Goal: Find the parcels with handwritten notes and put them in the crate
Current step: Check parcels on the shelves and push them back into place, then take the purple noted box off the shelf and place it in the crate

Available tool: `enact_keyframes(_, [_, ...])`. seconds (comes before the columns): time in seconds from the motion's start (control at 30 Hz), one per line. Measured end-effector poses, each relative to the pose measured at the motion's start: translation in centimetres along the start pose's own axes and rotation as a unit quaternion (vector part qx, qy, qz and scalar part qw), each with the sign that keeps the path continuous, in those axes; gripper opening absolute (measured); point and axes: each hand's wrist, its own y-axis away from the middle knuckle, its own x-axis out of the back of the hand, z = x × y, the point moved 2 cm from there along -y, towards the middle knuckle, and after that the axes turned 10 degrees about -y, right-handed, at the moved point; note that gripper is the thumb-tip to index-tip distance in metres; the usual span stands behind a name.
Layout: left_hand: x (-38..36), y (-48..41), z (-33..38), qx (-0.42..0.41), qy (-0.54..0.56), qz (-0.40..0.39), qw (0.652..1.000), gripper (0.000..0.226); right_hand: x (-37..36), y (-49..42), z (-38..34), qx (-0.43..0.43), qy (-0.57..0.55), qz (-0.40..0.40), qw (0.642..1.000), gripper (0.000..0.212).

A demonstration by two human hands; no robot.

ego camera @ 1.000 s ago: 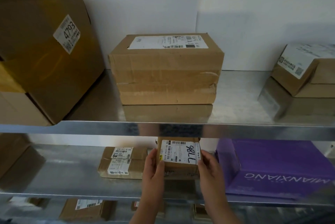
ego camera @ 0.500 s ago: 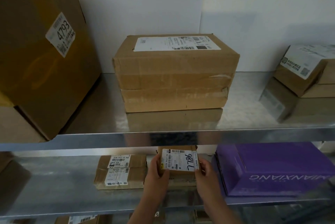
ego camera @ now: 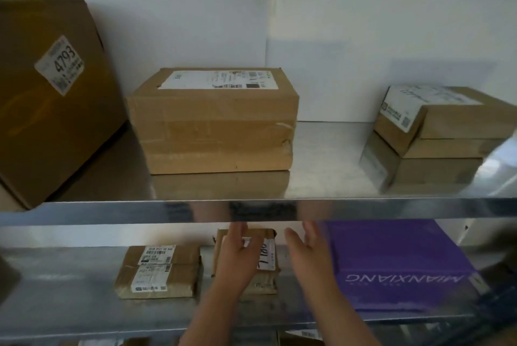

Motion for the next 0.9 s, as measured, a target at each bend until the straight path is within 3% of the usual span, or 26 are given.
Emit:
enact_keyframes(0.1, [-2.4,1.5,2.9,0.002,0.033,0.01,0.999,0.014,3.4,-0.1,-2.2,0.05,0.016,-0.001,0.999,0.037])
enact_keyframes(0.2, [-5.9,2.3,4.6,0.008,0.059,-0.009,0.998,0.022,7.5,-0.4,-3.3,0.076,-0.003,-0.007,0.997,0.032])
enact_keyframes(0.37, [-12.0,3.0,7.0,0.021,0.085,-0.008,0.996,0.048,15.9,-1.7,-4.0,0.083,-0.009,0.0,0.996,0.05])
enact_keyframes(0.53, [-15.3,4.0,7.8,0.061,0.149,0.002,0.987,0.048,23.3,-3.3,-3.5,0.055,-0.039,0.028,0.997,0.053])
enact_keyframes(0.77, [-16.6,3.9,8.0,0.089,0.17,0.02,0.981,0.049,29.1,-4.9,-3.3,0.018,-0.049,0.033,0.998,0.04])
enact_keyframes(0.9, [-16.6,3.9,8.3,0.123,0.139,0.004,0.983,0.03,30.1,-5.5,-2.1,-0.031,-0.05,0.026,0.998,0.041])
